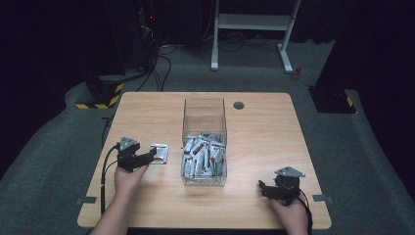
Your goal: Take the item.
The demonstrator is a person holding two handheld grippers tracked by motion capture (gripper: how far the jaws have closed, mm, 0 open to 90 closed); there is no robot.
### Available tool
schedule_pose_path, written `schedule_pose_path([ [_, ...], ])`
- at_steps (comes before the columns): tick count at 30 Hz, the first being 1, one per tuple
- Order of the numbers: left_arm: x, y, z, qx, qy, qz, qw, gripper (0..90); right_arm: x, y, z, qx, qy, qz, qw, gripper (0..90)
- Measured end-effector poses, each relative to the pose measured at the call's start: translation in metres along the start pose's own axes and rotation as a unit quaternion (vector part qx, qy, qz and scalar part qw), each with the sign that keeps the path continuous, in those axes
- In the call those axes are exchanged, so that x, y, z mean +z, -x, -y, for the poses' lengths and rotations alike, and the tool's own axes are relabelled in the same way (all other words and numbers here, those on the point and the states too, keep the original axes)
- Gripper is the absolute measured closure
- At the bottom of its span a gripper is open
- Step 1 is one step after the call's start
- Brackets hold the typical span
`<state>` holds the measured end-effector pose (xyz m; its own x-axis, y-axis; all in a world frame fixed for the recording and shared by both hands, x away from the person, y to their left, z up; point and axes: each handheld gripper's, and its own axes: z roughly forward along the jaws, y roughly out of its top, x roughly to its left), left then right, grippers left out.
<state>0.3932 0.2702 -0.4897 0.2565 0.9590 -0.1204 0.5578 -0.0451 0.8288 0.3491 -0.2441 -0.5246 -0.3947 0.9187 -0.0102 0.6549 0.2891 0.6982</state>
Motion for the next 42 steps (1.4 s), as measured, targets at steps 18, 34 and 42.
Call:
schedule_pose_path([
  [18, -0.025, -0.006, 0.02, 0.01, -0.015, 0.02, 0.9996, 19.6, 0.0, 0.0, 0.0, 0.0, 0.0, 0.0, 1.0, 8.9],
  [34, -0.042, 0.003, 0.057, 0.038, -0.046, 0.035, 0.9976, 19.2, 0.0, 0.0, 0.0, 0.0, 0.0, 0.001, 1.0, 9.0],
  [42, -0.039, 0.009, 0.073, 0.057, -0.063, 0.018, 0.9962, 15.4, 0.0, 0.0, 0.0, 0.0, 0.0, 0.001, 1.0, 8.9],
])
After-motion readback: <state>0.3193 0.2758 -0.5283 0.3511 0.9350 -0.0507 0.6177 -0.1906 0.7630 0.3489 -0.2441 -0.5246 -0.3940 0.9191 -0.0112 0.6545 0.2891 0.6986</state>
